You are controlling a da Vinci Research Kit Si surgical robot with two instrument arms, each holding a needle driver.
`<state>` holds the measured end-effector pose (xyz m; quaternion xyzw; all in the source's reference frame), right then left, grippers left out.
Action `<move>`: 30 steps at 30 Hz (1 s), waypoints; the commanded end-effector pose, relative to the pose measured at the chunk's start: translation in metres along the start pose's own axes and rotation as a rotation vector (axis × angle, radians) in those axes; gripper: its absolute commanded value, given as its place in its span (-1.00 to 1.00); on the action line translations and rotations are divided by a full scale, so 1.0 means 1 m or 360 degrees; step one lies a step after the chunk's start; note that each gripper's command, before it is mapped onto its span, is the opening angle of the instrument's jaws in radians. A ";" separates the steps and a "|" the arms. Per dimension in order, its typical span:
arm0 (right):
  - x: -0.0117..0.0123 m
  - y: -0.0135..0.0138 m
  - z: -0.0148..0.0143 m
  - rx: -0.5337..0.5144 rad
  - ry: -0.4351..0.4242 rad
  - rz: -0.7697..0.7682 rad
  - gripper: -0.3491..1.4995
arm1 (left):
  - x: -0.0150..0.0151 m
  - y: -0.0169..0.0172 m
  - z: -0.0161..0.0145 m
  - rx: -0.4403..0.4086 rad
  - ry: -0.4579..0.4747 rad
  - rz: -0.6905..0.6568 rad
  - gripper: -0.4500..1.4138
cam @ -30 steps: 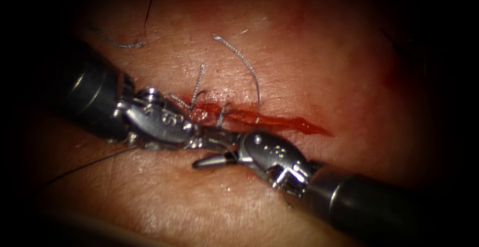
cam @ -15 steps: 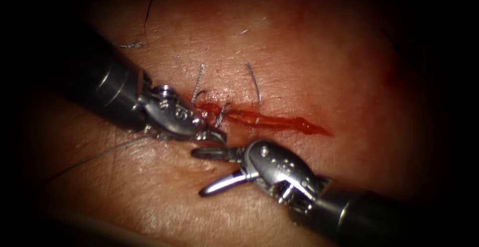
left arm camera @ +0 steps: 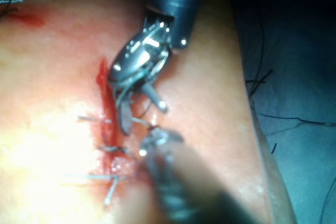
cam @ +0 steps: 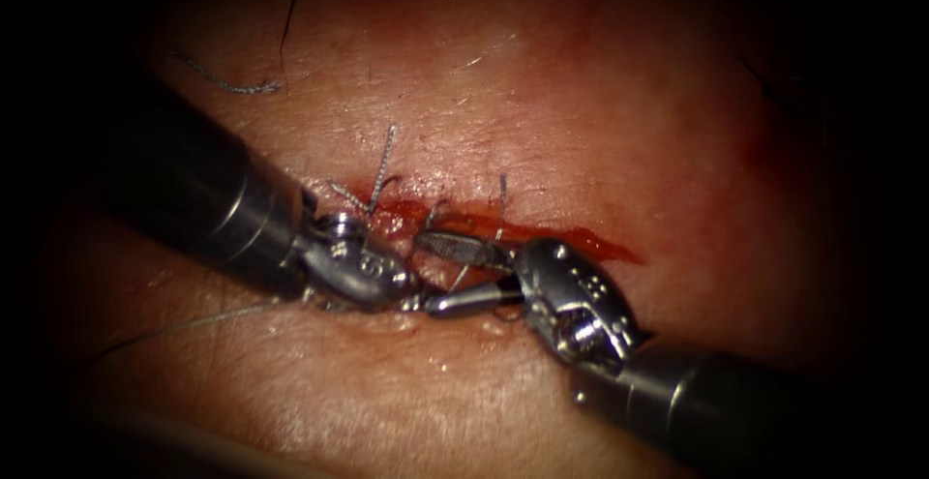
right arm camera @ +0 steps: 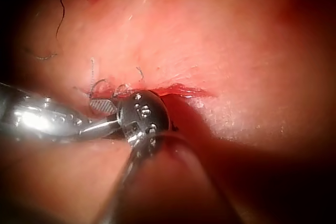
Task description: Wound Closure
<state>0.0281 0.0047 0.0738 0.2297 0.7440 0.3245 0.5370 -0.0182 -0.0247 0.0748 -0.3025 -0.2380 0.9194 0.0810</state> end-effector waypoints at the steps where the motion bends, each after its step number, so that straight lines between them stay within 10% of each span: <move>1: -0.0004 0.0012 -0.0007 -0.0151 0.0031 -0.0038 0.15 | 0.0005 0.0006 0.0008 0.0002 0.0018 -0.0006 -1.00; 6: 0.0005 0.0011 -0.0029 -0.0450 0.0083 -0.0228 0.04 | 0.0027 0.0000 0.0015 0.0025 0.0066 -0.0017 -1.00; 18: 0.0009 -0.0006 -0.0015 -0.0542 0.0085 -0.0412 0.04 | 0.0028 -0.0002 0.0016 0.0026 0.0076 -0.0018 -1.00; 30: -0.0009 -0.0004 -0.0008 -0.0824 -0.0141 -0.0561 0.00 | 0.0027 0.0003 0.0019 0.0022 0.0076 -0.0015 -1.00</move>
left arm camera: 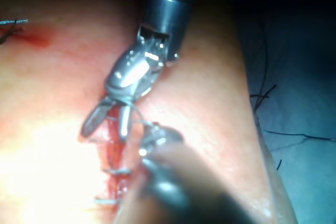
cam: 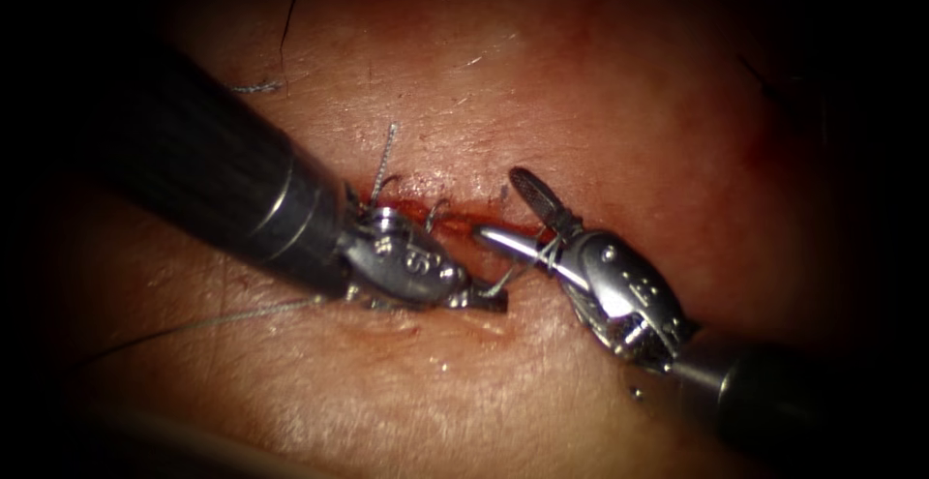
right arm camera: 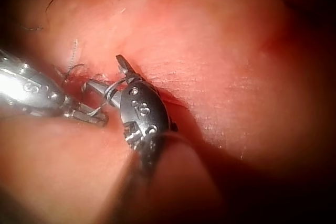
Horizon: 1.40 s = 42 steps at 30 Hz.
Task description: Wound Closure
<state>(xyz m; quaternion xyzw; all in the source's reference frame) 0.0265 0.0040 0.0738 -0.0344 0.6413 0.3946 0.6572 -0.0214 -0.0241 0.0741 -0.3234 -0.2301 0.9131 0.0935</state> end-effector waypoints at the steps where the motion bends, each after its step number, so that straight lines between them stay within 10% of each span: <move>1: -0.0009 -0.0007 0.0008 -0.0023 -0.0027 -0.0002 -0.03 | -0.0005 0.0006 0.0008 -0.0007 -0.0002 0.0002 -1.00; 21: -0.0051 0.0003 0.0013 -0.0246 -0.0483 0.0020 -0.58 | -0.0012 0.0025 0.0017 -0.0021 0.0002 0.0020 -1.00; 23: -0.0051 0.0000 0.0011 -0.0225 -0.0507 0.0022 -1.00 | -0.0012 0.0024 0.0016 -0.0023 0.0002 0.0031 -1.00; 34: -0.0016 -0.0045 -0.0008 0.0029 -0.0473 -0.0030 -1.00 | -0.0018 0.0007 0.0007 -0.0039 0.0018 0.0006 -1.00; 42: -0.0017 -0.0059 -0.0023 0.0053 -0.0486 -0.0039 -1.00 | -0.0027 -0.0039 -0.0054 0.0040 0.0007 -0.0040 -1.00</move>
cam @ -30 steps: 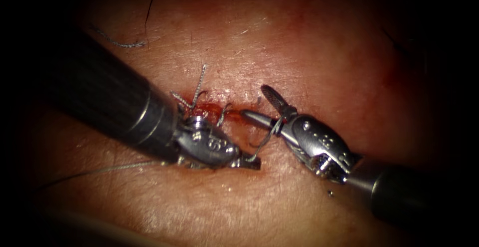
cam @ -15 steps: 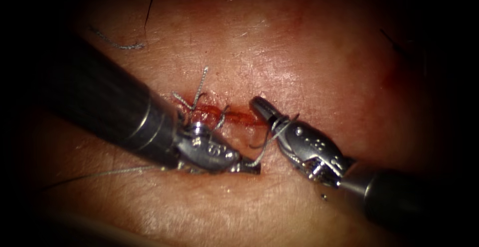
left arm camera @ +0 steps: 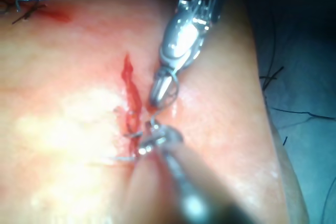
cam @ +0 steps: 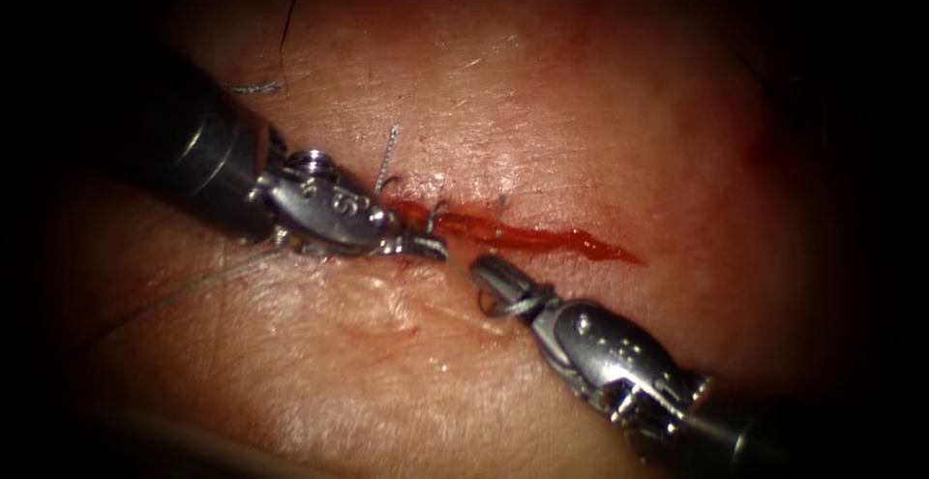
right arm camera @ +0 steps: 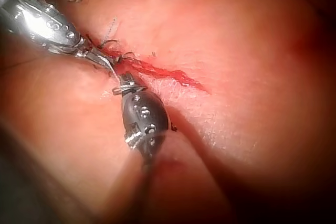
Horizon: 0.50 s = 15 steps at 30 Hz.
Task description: Wound Closure
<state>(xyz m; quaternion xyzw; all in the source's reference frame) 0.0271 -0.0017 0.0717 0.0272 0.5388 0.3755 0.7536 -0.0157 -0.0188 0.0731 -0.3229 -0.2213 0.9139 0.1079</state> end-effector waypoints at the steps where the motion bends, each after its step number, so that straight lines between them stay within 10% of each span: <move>1: -0.0003 -0.0005 0.0012 -0.0006 0.0011 0.0000 -1.00 | -0.0007 0.0006 0.0010 0.0010 -0.0008 -0.0008 -1.00; 5: -0.0002 0.0002 0.0021 -0.0090 0.0078 0.0001 -1.00 | -0.0014 0.0023 0.0035 -0.0010 -0.0009 -0.0006 -1.00; 11: 0.0002 0.0011 0.0020 -0.0228 0.0122 0.0011 -0.17 | -0.0015 0.0025 0.0038 -0.0016 -0.0008 -0.0012 -1.00; 15: 0.0003 0.0013 0.0017 -0.0273 0.0119 0.0019 -0.04 | -0.0017 0.0028 0.0043 -0.0017 -0.0009 -0.0009 -1.00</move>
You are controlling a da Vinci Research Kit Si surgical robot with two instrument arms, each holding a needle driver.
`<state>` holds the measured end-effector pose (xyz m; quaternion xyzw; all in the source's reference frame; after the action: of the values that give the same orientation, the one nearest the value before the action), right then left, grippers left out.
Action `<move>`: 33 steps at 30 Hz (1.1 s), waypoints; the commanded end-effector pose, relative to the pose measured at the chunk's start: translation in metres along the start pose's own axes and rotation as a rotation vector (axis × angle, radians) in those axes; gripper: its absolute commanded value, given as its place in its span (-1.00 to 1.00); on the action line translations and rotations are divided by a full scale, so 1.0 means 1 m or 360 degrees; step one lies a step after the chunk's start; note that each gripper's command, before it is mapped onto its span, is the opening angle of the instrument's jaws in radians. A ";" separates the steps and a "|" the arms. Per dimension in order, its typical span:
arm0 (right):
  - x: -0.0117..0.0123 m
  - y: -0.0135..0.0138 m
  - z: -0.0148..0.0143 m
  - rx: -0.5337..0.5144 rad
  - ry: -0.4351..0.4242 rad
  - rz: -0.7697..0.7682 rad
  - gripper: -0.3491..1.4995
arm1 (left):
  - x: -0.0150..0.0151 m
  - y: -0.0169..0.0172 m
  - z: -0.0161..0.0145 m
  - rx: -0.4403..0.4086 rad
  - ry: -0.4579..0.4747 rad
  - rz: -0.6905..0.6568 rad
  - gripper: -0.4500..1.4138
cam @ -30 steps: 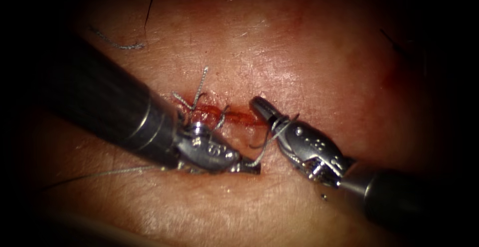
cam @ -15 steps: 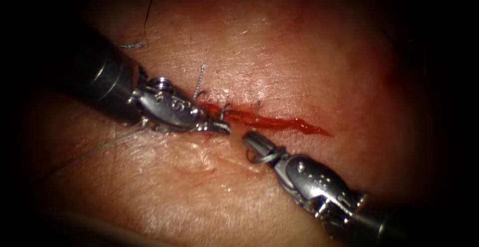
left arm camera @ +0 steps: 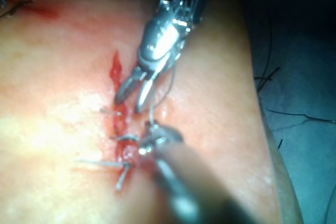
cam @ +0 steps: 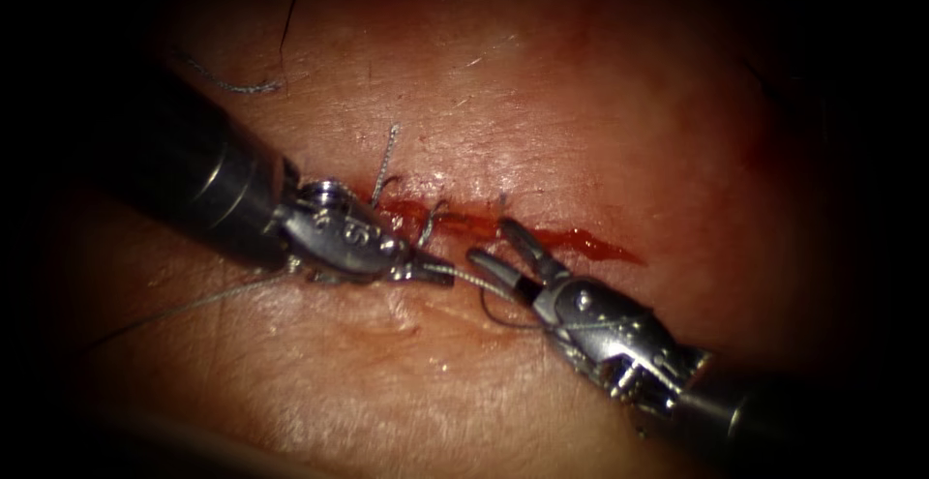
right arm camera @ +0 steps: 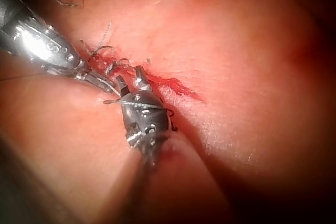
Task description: Wound Closure
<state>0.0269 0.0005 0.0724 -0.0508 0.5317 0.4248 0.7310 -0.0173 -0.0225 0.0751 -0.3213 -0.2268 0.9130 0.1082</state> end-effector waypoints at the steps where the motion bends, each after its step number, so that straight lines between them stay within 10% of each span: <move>1: -0.0005 -0.0008 0.0006 0.0004 -0.0001 0.0007 -0.04 | -0.0005 0.0005 0.0008 -0.0005 -0.0003 -0.0001 -1.00; 10: -0.0004 0.0018 0.0028 -0.0120 -0.0013 0.0023 0.23 | 0.0003 0.0012 0.0018 -0.0012 0.0000 -0.0009 -1.00; 22: -0.0017 0.0024 0.0042 -0.0088 -0.0121 0.0009 -0.76 | -0.0001 0.0020 0.0021 -0.0018 -0.0001 0.0001 -1.00; 33: -0.0037 0.0020 0.0042 -0.0083 -0.0190 -0.0047 -0.82 | -0.0005 0.0022 0.0018 -0.0024 0.0000 -0.0011 -1.00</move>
<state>0.0273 0.0024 0.0776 -0.0549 0.4730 0.4277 0.7684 -0.0181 -0.0245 0.0750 -0.3221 -0.2331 0.9111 0.1089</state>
